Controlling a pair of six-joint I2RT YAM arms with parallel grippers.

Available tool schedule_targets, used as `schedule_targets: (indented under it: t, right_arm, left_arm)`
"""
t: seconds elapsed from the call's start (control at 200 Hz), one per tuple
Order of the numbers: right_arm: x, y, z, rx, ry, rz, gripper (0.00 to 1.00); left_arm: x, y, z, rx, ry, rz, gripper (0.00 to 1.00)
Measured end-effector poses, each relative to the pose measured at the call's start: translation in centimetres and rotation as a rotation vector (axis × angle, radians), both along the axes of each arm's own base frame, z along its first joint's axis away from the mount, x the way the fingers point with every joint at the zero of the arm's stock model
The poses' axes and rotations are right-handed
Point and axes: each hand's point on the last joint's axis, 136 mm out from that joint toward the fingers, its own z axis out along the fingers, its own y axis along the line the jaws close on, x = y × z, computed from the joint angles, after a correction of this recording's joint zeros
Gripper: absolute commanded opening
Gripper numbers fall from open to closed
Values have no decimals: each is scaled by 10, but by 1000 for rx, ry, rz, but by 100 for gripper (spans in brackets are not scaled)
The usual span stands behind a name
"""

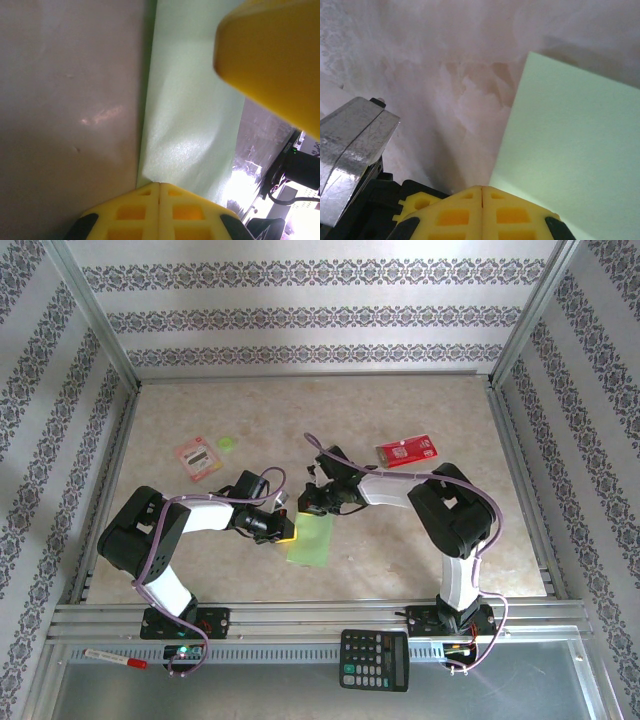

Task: Fold a paper plane with a square sheet of paper (pick it up from the middle)
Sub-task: Fold the square sheet of paper in half at the bottom-center of the table.

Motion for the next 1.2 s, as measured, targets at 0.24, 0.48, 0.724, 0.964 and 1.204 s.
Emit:
schedule_targets:
  t: [0.24,0.48,0.724,0.964,1.204]
  right_arm:
    - [1,4,-9,-1,14,7,0]
    - [3,7,-21,-7,35,13,0]
    - [1,7,-22,6,37,24,0]
    - [0,8,-22,25,18,42,0]
    - [0,8,-22,30,14,44,0]
  left_arm:
    - [0,0,0,-2,-3,0,0]
    - [0,0,0,-2,-3,0,0]
    - [-1,4,3,29,2,11,6]
    - [-2,11,23,71,9,32,8]
    - [19,2,34,41,-11,59,0]
